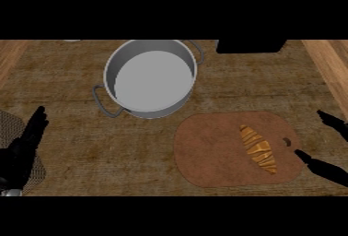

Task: Pick the croissant from the cutting board and place it in the pot

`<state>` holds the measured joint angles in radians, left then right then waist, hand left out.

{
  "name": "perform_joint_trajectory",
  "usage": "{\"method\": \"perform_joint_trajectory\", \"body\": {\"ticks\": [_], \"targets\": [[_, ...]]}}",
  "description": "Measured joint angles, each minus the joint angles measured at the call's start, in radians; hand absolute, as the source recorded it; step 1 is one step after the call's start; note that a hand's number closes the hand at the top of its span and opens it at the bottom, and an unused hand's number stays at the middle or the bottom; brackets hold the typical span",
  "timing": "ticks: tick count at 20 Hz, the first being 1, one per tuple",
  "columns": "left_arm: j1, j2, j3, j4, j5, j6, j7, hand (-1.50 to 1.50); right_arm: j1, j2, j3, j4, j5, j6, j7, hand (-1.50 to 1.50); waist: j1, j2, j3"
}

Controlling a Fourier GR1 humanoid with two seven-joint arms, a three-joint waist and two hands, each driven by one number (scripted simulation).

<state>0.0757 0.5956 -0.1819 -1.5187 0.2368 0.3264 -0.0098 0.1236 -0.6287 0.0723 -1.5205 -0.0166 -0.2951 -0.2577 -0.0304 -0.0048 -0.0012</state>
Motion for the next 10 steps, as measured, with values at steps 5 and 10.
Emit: {"method": "perform_joint_trajectory", "body": {"ticks": [5,10], "targets": [[-0.045,-0.025,0.014,0.036,-0.020,-0.017,0.044,0.00,0.121,-0.055,-0.071,-0.076,0.017,0.038,-0.056,-1.50,0.012,0.002,0.001],[-0.048,-0.046,0.008,0.025,-0.050,-0.010,0.070,0.00,0.109,-0.146,-0.051,-0.180,0.065,0.124,0.126,-1.50,0.025,0.004,0.000]]}}
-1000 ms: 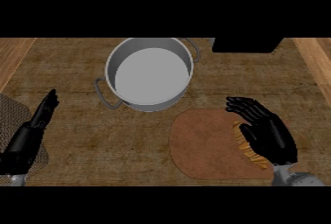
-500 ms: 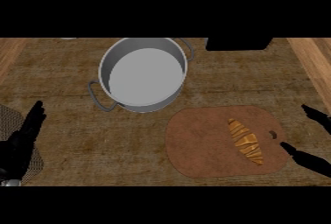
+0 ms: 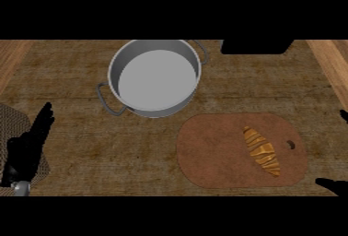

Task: Pick the croissant from the cutting board and place it in the pot

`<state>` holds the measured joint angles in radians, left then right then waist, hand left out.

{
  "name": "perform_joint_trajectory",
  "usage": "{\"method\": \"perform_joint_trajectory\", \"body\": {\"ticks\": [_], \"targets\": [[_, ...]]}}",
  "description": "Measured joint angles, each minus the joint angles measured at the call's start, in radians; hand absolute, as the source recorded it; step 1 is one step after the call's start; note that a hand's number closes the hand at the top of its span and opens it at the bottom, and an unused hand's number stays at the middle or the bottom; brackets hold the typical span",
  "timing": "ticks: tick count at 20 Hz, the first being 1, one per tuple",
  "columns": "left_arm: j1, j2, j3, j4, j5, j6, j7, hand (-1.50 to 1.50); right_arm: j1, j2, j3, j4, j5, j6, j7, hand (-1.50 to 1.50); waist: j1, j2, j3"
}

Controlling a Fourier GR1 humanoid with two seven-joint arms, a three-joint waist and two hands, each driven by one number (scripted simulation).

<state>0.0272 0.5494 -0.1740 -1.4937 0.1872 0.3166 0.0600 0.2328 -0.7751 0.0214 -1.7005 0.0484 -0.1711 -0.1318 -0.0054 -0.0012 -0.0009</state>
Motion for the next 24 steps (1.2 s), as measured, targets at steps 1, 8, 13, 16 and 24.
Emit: {"method": "perform_joint_trajectory", "body": {"ticks": [1,8,13,16,24], "targets": [[-0.002,0.000,0.001,-0.003,-0.002,-0.002,0.003,0.00,-0.014,-0.023,0.005,-0.026,0.003,0.025,0.050,-1.50,0.002,0.000,0.000],[-0.024,0.002,0.014,-0.003,-0.003,-0.034,0.007,0.00,-0.151,-0.126,0.138,-0.080,0.063,0.218,0.358,-1.50,0.029,0.005,-0.001],[-0.035,-0.006,0.006,-0.010,-0.013,-0.043,0.024,0.00,-0.307,-0.144,0.242,-0.067,0.044,0.403,0.586,-1.50,0.044,0.007,-0.001],[-0.020,-0.005,0.021,-0.014,-0.016,-0.048,0.020,0.00,-0.391,-0.107,0.291,-0.035,0.028,0.494,0.685,-1.50,0.040,0.006,0.000],[-0.004,-0.035,0.058,-0.027,-0.046,-0.071,0.041,0.00,-0.530,0.057,0.349,0.061,0.071,0.644,0.825,-1.50,0.019,0.002,0.001]]}}
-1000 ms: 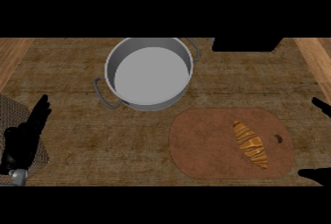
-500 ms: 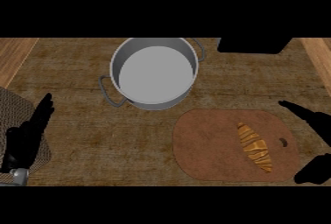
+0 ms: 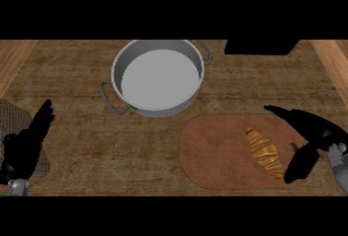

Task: Pick the croissant from the cutting board and place it in the pot

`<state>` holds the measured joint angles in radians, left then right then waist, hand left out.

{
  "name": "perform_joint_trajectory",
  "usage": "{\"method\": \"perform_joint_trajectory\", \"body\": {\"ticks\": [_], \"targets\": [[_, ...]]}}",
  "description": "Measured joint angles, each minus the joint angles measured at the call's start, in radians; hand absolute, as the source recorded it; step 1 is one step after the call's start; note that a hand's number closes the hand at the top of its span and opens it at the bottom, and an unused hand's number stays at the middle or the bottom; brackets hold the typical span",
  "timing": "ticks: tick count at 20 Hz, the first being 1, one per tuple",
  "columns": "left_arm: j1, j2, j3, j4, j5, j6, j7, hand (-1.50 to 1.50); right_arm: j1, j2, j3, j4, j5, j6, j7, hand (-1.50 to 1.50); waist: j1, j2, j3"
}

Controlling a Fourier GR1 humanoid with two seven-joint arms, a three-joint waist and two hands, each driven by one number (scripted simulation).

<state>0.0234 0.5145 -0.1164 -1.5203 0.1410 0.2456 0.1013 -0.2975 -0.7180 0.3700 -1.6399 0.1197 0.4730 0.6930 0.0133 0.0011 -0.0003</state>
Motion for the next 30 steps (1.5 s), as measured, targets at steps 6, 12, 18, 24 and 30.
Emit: {"method": "perform_joint_trajectory", "body": {"ticks": [6,12,18,24,30], "targets": [[0.004,-0.031,0.036,0.001,-0.034,-0.024,0.001,0.00,-0.023,0.069,-0.017,0.047,0.082,0.079,0.031,-1.50,-0.007,-0.001,0.000],[0.005,-0.066,0.064,0.004,-0.064,-0.048,0.009,0.00,-0.057,0.176,-0.009,0.133,0.184,0.112,0.044,-1.50,-0.007,-0.001,0.000],[-0.003,-0.078,0.113,0.001,-0.083,-0.096,0.023,0.00,-0.044,0.253,-0.023,0.196,0.290,0.117,0.021,-1.50,-0.009,-0.001,0.000],[-0.002,-0.119,0.134,-0.005,-0.130,-0.113,0.023,0.00,-0.025,0.293,-0.047,0.263,0.396,0.106,-0.056,-1.50,-0.010,-0.001,0.000],[-0.010,-0.140,0.183,0.014,-0.155,-0.160,0.017,0.00,-0.004,0.328,-0.096,0.271,0.461,0.141,-0.087,-1.50,-0.011,-0.001,0.000]]}}
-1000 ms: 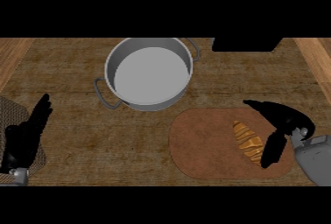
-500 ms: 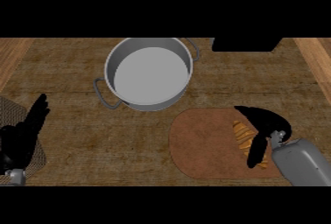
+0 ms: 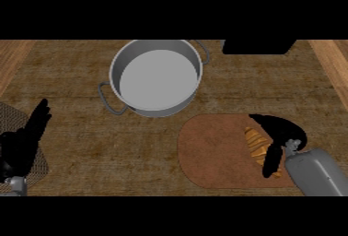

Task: Pick the croissant from the cutting board and place it in the pot

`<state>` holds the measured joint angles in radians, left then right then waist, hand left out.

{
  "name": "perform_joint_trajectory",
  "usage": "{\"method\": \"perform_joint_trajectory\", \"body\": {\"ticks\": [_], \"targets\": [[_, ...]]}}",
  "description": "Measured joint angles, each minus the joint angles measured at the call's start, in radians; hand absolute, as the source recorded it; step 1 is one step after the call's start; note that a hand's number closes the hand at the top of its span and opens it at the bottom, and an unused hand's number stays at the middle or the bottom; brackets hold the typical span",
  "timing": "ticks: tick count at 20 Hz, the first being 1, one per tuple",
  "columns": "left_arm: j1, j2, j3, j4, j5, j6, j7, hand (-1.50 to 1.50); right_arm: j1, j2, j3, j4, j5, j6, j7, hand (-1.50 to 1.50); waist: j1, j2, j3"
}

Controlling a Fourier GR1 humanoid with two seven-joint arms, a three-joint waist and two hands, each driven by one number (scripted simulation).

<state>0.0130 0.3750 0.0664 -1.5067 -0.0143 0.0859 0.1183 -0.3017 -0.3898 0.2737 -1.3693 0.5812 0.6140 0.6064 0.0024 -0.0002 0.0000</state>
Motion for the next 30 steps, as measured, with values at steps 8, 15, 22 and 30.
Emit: {"method": "perform_joint_trajectory", "body": {"ticks": [8,15,22,30], "targets": [[0.025,-0.046,0.000,-0.051,-0.041,-0.003,0.020,0.00,-0.018,0.018,0.006,0.055,0.091,-0.016,-0.127,1.50,0.000,-0.005,-0.006],[0.010,-0.065,0.005,-0.049,-0.059,-0.023,0.020,0.00,-0.085,0.185,0.016,0.085,0.164,-0.088,-0.008,1.50,0.022,-0.001,-0.006],[-0.045,-0.071,-0.046,-0.054,-0.068,-0.057,0.013,0.00,-0.298,0.352,0.048,0.156,0.180,-0.287,0.282,1.50,0.148,0.029,-0.003],[-0.102,-0.080,-0.090,-0.046,-0.080,-0.082,0.023,0.00,-0.563,0.378,0.103,0.294,0.275,-0.449,0.461,1.50,0.224,0.037,-0.008]]}}
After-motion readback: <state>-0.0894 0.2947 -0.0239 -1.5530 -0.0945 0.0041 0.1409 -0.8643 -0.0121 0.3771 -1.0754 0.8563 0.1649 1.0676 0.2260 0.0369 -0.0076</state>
